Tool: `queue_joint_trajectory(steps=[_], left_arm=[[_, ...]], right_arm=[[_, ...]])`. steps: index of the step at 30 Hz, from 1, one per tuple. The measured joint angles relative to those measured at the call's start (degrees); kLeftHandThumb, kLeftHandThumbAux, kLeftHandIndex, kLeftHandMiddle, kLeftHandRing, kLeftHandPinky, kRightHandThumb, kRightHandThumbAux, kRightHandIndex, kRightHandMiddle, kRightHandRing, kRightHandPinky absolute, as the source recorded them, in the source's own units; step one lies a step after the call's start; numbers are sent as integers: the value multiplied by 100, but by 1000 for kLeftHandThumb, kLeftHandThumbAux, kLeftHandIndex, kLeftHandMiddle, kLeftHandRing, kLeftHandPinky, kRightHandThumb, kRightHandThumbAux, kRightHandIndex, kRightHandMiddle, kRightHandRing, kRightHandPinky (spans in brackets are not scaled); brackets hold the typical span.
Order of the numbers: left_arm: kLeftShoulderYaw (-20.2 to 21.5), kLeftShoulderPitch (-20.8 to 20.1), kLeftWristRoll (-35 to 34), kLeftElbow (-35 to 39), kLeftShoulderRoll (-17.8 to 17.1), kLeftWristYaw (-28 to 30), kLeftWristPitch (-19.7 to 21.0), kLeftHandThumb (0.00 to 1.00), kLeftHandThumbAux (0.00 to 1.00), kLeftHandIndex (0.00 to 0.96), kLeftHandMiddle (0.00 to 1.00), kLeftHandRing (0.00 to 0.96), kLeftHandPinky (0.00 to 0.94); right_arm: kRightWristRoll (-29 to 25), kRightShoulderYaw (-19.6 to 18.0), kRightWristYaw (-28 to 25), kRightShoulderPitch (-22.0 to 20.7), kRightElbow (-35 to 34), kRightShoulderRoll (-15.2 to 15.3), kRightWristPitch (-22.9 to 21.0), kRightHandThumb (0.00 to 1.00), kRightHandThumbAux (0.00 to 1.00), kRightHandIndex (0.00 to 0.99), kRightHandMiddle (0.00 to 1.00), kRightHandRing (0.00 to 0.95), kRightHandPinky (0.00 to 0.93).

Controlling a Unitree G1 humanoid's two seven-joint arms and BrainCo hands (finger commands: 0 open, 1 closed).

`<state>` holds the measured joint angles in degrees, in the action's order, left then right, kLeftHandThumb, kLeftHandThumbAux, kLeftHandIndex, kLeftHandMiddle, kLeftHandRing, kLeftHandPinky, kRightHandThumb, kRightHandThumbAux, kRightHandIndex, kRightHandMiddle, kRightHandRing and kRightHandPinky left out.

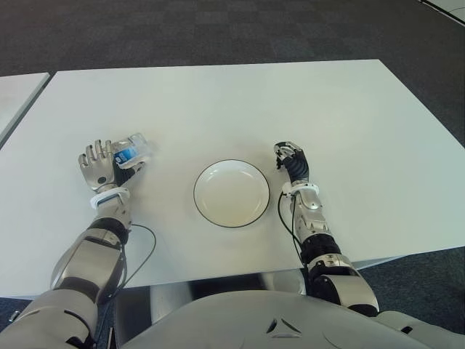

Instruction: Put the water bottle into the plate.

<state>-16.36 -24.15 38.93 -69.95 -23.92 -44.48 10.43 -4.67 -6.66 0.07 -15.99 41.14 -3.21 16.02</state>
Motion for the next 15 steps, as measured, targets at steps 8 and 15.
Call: queue_joint_trajectory(steps=[8, 15], left_arm=[[29, 8, -267, 183, -49, 192, -264, 792, 589, 382, 473, 523, 524], [36, 49, -465, 182, -127, 242, -640, 837, 662, 393, 529, 636, 600]], right_arm=[[-4, 3, -25, 0, -1, 1, 1, 703, 729, 438, 754, 736, 744], [-3, 7, -48, -2, 11, 3, 1, 703, 729, 438, 755, 737, 744]])
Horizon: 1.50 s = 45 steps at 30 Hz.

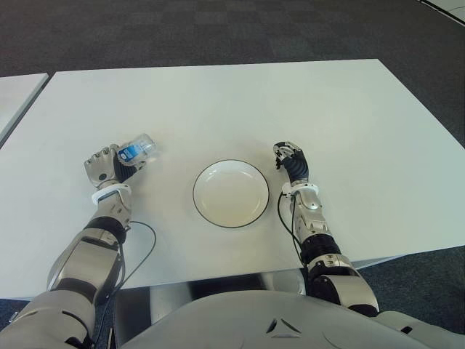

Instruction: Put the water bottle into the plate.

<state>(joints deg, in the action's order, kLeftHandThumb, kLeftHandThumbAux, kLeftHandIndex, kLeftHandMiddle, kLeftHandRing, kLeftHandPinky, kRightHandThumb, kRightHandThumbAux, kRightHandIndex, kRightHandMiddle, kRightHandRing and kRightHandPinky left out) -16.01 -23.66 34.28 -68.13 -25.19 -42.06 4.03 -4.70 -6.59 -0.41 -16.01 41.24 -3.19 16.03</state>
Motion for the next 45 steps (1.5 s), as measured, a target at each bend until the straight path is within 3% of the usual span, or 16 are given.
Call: queue_joint_trajectory(steps=[19, 35, 45], left_arm=[[-18, 51, -126, -47, -60, 2, -361, 842, 670, 398, 563, 735, 699], [-38, 51, -194, -51, -88, 56, -411, 846, 670, 395, 549, 827, 850], [134, 149, -416, 107, -44, 62, -413, 850, 670, 393, 546, 846, 861]], right_arm=[[-2, -2, -19, 2, 8, 6, 8, 703, 729, 438, 756, 739, 743], [0, -3, -37, -10, 34, 19, 16, 703, 729, 438, 754, 736, 741], [-4, -8, -59, -37, 78, 20, 25, 703, 729, 438, 754, 735, 741]])
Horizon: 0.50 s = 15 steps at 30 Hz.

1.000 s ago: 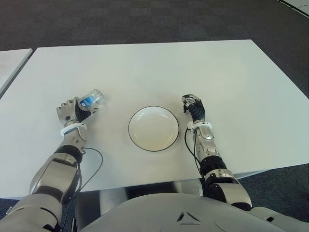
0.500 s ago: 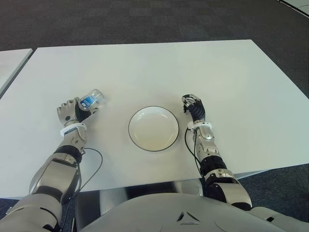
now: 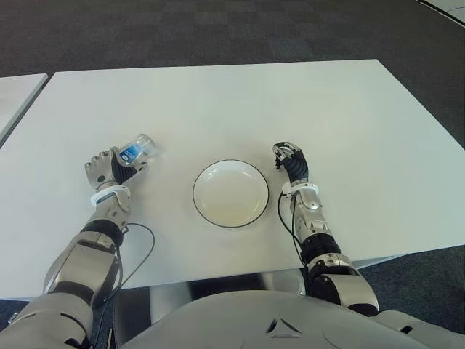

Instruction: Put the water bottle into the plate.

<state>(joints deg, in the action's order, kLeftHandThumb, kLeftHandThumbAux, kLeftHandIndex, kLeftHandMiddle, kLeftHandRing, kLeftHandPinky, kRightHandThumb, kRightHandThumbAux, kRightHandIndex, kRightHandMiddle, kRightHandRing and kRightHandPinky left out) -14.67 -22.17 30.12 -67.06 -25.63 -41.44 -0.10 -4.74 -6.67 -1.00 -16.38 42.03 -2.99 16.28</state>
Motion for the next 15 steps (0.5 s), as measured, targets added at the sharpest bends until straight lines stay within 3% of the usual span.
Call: queue_joint_trajectory(steps=[5, 11, 15], left_arm=[[321, 136, -433, 422, 72, 284, 49, 851, 669, 395, 544, 853, 866], [734, 560, -891, 1483, 130, 795, 206, 852, 669, 397, 543, 859, 855], [941, 877, -1073, 2013, 136, 997, 35, 852, 669, 398, 541, 861, 851]], right_arm=[[-3, -10, 0, -15, 15, 6, 1, 703, 729, 438, 755, 737, 743], [-3, -17, 2, -35, 22, 9, 2, 704, 729, 438, 753, 735, 742], [-3, -25, 11, -49, 23, 11, 2, 704, 728, 439, 752, 733, 740]])
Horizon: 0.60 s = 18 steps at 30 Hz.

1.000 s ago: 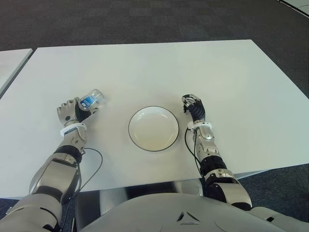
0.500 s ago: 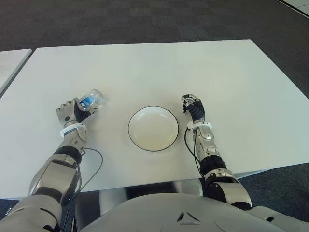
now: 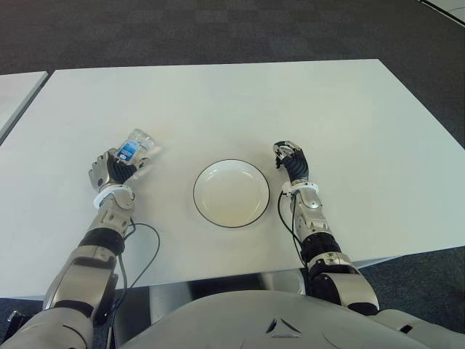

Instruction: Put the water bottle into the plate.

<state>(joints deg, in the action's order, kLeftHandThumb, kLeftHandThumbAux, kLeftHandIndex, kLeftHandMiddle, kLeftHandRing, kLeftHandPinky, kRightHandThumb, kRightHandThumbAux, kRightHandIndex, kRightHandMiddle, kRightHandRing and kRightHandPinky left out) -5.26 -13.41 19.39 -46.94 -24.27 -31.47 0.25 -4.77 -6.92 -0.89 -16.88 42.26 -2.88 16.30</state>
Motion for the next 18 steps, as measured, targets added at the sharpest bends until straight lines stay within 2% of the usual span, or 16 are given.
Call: queue_joint_trajectory(steps=[6, 18], left_arm=[[206, 427, -118, 672, -12, 270, -242, 852, 669, 398, 539, 865, 851], [334, 1278, -189, 2427, 195, 825, -284, 851, 669, 396, 534, 869, 832]], right_arm=[[-1, -20, 2, -17, 0, 2, 0, 704, 728, 438, 751, 732, 740], [-4, -68, 3, -42, 15, -20, 0, 704, 728, 439, 750, 730, 739]])
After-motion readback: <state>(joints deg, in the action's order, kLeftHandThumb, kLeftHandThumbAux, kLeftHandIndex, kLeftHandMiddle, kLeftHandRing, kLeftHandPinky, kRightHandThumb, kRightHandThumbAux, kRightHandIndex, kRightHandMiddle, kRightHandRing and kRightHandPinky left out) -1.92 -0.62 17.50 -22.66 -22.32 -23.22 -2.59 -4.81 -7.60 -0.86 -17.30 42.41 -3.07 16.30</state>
